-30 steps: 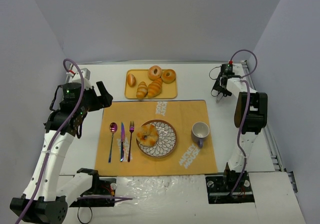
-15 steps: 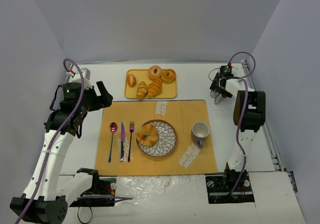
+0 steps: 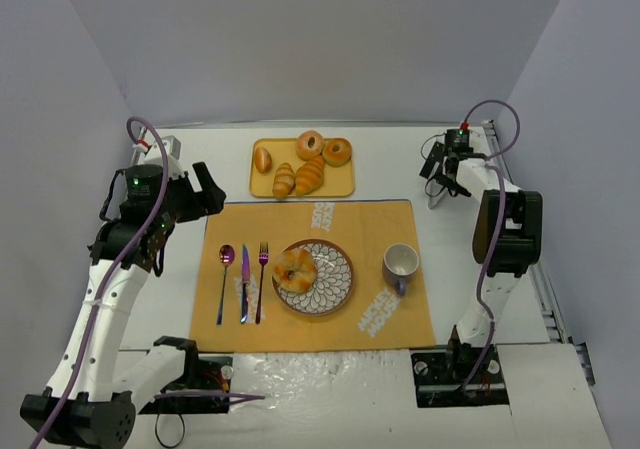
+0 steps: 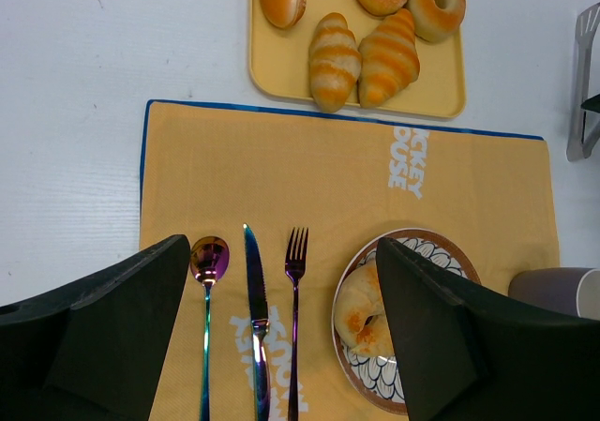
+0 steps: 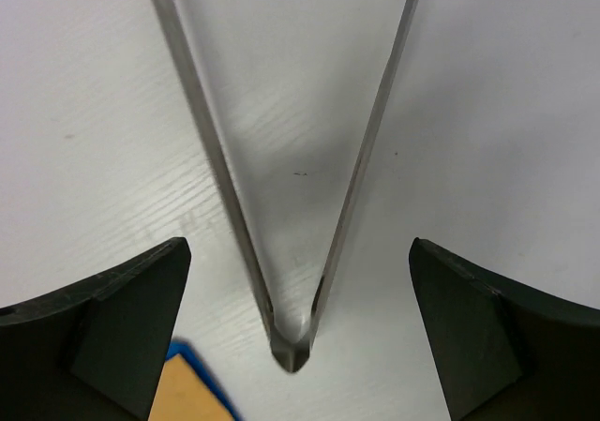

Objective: Place the bread

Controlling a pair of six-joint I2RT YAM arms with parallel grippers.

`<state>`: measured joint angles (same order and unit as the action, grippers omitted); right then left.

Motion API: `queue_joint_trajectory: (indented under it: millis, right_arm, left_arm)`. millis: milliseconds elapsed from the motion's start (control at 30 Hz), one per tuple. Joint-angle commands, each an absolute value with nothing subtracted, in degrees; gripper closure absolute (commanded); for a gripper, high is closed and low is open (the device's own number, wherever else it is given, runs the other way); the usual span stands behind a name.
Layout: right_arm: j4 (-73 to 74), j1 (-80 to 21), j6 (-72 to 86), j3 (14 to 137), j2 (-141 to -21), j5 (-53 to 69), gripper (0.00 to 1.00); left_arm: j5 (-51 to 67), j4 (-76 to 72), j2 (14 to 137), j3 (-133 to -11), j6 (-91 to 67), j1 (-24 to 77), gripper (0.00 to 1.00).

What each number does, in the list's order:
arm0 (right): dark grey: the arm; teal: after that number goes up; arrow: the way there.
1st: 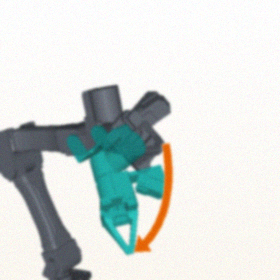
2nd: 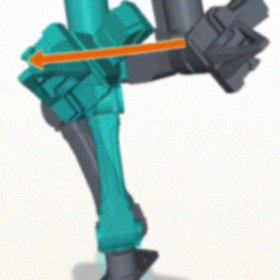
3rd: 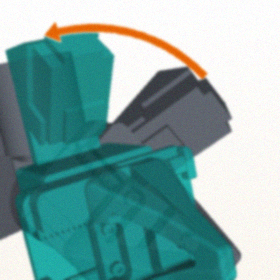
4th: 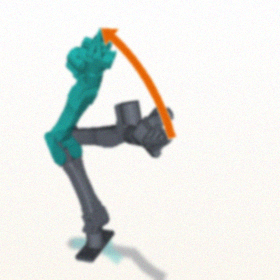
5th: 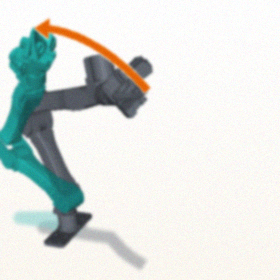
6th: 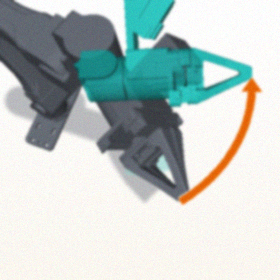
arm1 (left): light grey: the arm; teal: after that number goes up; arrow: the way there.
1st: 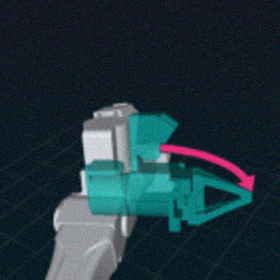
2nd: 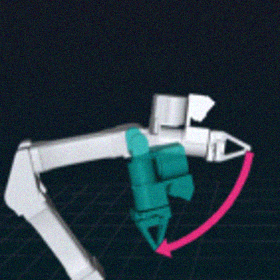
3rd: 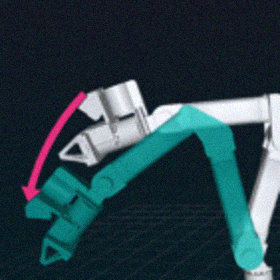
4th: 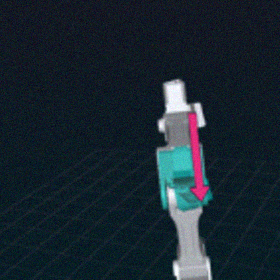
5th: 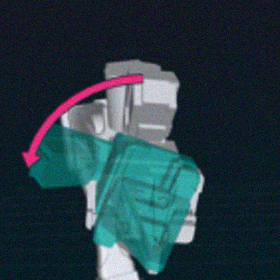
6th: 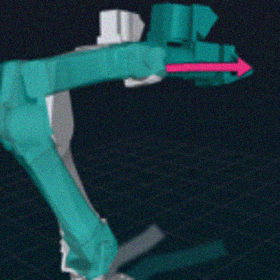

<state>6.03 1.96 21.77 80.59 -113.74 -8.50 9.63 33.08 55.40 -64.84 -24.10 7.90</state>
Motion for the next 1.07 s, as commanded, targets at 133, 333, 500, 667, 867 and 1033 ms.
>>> queue_joint_trajectory:
  millis: [133,333,500,667,867,1033]
  right_arm:
    - [2.7,-4.0,21.8,75.1,-88.7,-4.1,0.0]
    - [-2.7,-6.2,24.6,68.2,-76.0,7.0,0.0]
    - [-5.1,-7.8,25.9,65.5,-70.3,15.0,0.0]
    - [-7.9,-12.3,25.8,62.1,-64.8,16.9,0.0]
    - [-9.4,-14.9,25.9,59.6,-62.4,17.3,0.0]
    - [-11.2,-15.3,26.2,58.1,-62.4,18.3,0.0]
  left_arm:
    - [9.8,29.2,55.3,-65.6,-24.2,7.6,0.23]
    - [9.8,29.3,55.3,-65.6,-24.2,7.6,0.23]
    - [9.5,29.3,55.0,-65.6,-24.2,7.6,0.23]
    - [9.5,29.3,55.0,-65.6,-24.1,7.6,0.23]
    - [9.3,29.4,55.0,-65.6,-24.1,7.6,0.23]
    - [9.1,29.4,55.0,-65.5,-24.0,7.6,0.23]
